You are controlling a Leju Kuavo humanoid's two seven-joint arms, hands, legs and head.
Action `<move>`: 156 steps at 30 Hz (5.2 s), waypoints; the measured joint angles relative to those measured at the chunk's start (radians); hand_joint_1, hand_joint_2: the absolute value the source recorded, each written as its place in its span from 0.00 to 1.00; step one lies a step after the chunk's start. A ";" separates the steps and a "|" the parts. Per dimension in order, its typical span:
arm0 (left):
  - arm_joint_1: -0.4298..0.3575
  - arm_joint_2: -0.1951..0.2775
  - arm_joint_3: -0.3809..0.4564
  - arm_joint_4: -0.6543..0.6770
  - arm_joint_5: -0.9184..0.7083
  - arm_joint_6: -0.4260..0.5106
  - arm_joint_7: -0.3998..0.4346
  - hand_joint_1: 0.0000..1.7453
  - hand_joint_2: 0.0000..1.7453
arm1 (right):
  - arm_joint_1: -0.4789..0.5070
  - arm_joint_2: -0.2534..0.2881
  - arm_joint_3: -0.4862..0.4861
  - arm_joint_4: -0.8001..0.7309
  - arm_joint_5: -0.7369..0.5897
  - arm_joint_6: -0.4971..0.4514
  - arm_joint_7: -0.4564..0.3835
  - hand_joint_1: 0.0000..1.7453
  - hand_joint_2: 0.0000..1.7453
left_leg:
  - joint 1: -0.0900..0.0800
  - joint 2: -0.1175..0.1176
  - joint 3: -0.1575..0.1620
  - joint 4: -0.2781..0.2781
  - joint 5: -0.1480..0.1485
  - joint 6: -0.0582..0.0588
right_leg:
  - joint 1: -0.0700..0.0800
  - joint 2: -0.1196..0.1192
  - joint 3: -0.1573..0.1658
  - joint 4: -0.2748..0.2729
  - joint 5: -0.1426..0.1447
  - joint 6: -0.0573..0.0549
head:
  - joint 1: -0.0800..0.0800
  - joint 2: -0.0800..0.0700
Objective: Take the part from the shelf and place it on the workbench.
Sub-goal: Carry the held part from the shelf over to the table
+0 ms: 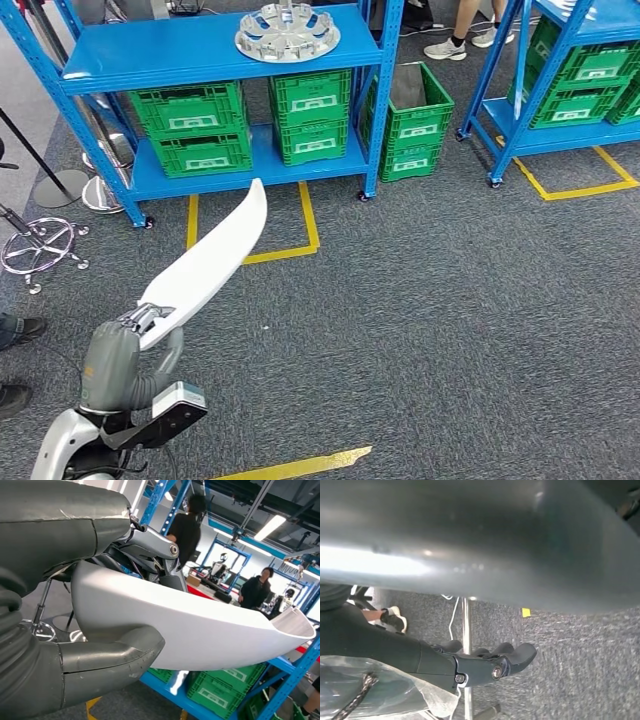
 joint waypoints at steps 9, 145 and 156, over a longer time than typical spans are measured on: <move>-0.003 0.001 0.008 -0.001 -0.015 0.000 0.000 1.00 1.00 | 0.005 0.005 0.009 -0.010 -0.014 -0.042 0.014 0.00 0.00 | -0.003 0.000 -0.006 0.009 -0.001 0.004 | -0.002 0.000 0.003 0.000 0.004 0.005 | -0.001 0.000; -0.080 -0.125 -0.077 -0.017 -0.067 -0.085 0.012 1.00 1.00 | 0.046 0.014 0.084 -0.047 -0.013 -0.077 0.053 0.00 0.00 | 0.006 -0.078 -0.033 0.015 0.011 0.030 | -0.010 0.036 -0.094 0.154 -0.030 0.028 | -0.022 0.000; -0.082 -0.126 -0.084 -0.016 -0.067 -0.087 0.014 1.00 1.00 | 0.052 0.014 0.089 -0.050 -0.006 -0.077 0.053 0.00 0.00 | 0.012 -0.020 -0.173 0.280 -0.110 -0.019 | -0.012 -0.003 -0.018 0.019 -0.004 -0.013 | -0.033 0.000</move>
